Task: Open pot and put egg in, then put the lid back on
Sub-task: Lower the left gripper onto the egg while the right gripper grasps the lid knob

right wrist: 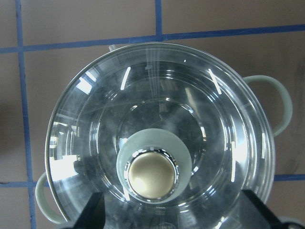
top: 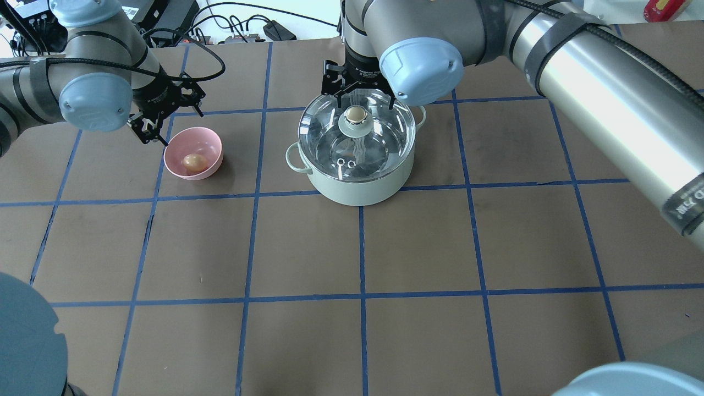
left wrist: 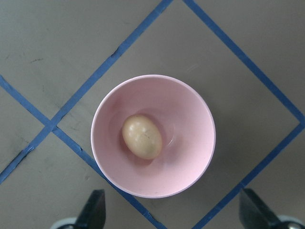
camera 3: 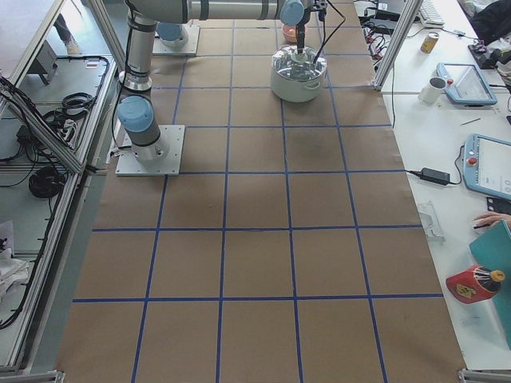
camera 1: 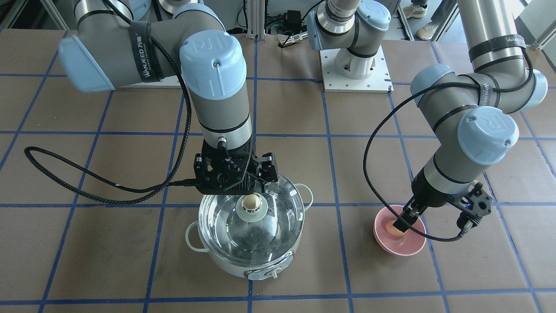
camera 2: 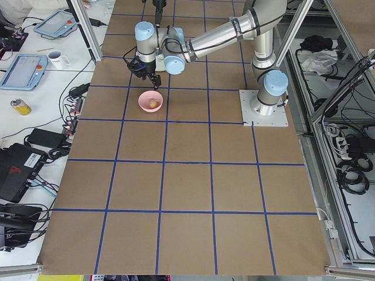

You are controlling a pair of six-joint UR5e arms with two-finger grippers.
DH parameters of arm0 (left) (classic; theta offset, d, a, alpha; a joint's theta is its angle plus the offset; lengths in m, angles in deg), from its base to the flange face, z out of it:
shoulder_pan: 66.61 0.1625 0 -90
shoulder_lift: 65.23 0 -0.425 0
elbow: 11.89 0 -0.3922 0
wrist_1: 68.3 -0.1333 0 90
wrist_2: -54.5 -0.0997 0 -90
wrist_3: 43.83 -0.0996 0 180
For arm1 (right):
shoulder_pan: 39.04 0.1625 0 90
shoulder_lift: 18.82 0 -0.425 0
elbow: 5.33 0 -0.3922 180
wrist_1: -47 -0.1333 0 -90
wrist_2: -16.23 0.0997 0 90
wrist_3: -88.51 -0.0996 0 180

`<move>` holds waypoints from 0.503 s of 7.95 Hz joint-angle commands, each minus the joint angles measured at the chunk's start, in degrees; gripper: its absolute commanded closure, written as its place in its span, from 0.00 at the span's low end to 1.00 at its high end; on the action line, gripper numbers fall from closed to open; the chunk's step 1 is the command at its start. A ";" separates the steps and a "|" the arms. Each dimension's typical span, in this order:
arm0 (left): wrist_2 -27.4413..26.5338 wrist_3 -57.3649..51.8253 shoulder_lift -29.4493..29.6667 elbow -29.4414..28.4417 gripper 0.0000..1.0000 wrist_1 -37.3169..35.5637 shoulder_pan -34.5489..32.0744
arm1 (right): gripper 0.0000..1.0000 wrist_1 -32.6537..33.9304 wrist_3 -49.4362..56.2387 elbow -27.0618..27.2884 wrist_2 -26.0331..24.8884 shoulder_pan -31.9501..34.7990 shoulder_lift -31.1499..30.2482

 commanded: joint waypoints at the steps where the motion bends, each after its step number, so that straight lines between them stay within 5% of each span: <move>1: -0.46 10.32 0.56 -0.10 0.00 -0.88 0.07 | 0.00 3.35 -2.51 0.00 1.88 0.35 3.28; 4: -0.37 21.49 4.24 -0.54 0.00 -3.24 0.25 | 0.00 3.18 -2.08 0.35 1.45 0.35 3.81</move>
